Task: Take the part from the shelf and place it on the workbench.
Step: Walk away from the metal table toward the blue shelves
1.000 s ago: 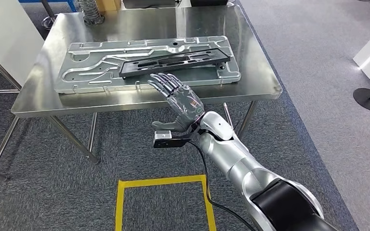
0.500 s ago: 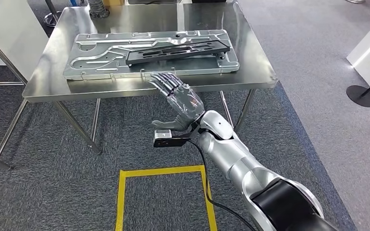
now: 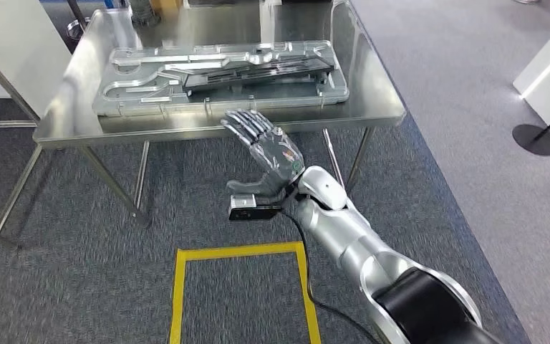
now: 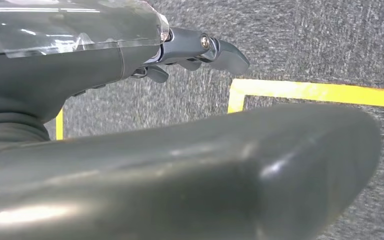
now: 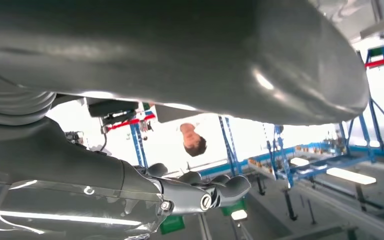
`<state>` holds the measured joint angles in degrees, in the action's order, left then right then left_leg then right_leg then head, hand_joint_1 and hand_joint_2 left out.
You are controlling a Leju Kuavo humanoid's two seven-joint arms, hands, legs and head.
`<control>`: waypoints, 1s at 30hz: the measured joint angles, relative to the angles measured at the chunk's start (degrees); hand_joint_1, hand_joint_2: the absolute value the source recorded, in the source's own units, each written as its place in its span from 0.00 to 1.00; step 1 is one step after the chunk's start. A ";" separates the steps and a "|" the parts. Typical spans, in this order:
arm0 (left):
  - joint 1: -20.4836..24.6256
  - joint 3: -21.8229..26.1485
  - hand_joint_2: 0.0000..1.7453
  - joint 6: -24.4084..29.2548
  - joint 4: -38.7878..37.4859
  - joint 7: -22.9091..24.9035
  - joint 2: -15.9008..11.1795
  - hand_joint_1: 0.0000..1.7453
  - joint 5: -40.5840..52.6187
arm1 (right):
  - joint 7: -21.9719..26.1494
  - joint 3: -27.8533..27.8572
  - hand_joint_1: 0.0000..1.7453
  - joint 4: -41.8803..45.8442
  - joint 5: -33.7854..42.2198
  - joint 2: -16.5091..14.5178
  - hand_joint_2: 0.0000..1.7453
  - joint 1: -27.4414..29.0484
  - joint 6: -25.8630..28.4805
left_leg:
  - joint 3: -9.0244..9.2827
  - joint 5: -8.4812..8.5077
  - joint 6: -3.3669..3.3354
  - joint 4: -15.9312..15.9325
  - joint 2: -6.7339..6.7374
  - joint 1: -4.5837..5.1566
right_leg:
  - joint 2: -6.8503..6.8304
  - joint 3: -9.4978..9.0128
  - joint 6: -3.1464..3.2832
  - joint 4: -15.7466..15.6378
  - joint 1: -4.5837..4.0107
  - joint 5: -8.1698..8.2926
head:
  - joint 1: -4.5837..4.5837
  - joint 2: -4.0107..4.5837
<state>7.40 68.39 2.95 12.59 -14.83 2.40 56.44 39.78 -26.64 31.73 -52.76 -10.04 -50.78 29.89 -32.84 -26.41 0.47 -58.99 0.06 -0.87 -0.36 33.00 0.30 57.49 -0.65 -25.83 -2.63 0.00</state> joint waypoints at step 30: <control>0.28 0.00 0.00 0.00 0.00 -0.01 -0.03 0.00 -0.01 | 0.00 0.02 0.00 -0.09 0.00 0.02 0.00 -0.05 0.01 | 3.68 -4.00 -0.06 0.76 -0.31 -0.06 | -0.01 5.81 -0.48 0.63 0.38 5.34 | -0.01 0.00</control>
<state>7.68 68.39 2.95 12.59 -14.84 2.38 56.43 39.78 -26.63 31.63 -52.76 -10.02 -50.83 29.90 -29.16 -30.40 0.40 -58.23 -0.25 -0.93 -0.38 38.81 -0.17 58.12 -0.27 -20.50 -2.64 0.00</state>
